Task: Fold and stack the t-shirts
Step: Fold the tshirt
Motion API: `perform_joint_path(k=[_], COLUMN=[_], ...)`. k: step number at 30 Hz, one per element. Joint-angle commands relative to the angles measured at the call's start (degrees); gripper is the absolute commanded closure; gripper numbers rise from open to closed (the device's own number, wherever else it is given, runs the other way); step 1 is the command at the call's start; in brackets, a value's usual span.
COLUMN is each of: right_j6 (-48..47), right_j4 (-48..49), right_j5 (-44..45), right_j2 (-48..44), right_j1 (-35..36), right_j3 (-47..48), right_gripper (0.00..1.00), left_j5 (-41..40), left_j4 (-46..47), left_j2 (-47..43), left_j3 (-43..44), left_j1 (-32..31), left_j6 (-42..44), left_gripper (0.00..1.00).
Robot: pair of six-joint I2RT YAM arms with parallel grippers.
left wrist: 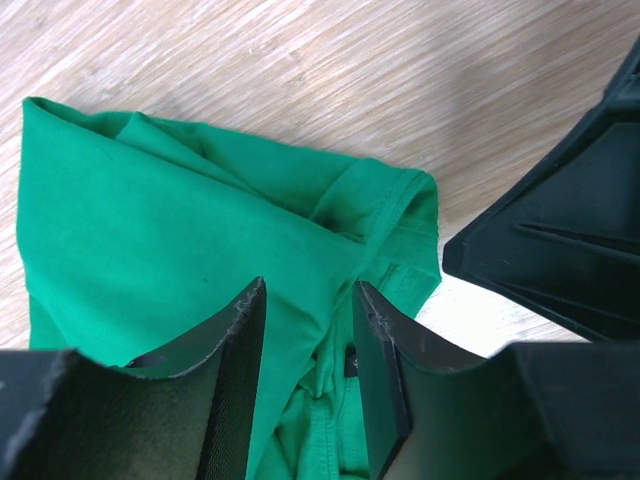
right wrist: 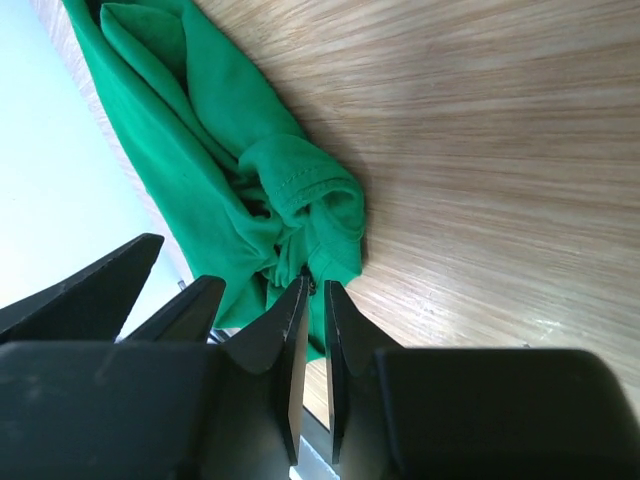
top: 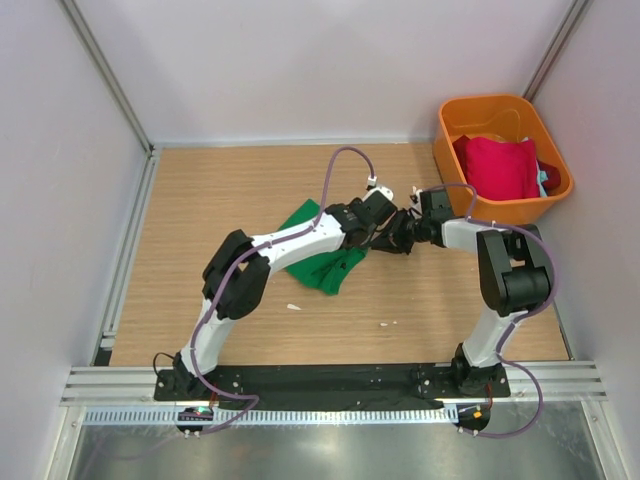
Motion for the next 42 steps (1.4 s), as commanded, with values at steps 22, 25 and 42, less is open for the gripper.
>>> perform_joint_path(k=[22,25,42], right_j6=[3.79,4.76,8.09], right_j4=[7.21,8.44,13.19], right_j5=[-2.91,-3.52,-4.14], right_j2=[-0.33,0.02,1.77], right_j1=[-0.95,-0.95,0.10], right_j3=[-1.49,-2.19,-1.58], right_gripper=[0.89,0.91,0.95], left_j5=[-3.93,-4.46,-3.76], left_j4=[3.76,4.20,1.48], left_j2=[5.50,5.85,1.89], left_j3=[-0.02,0.16,5.34], left_j1=[-0.52,-0.25,0.63], left_j6=[1.44,2.05,2.58], left_gripper=[0.73,0.81,1.00])
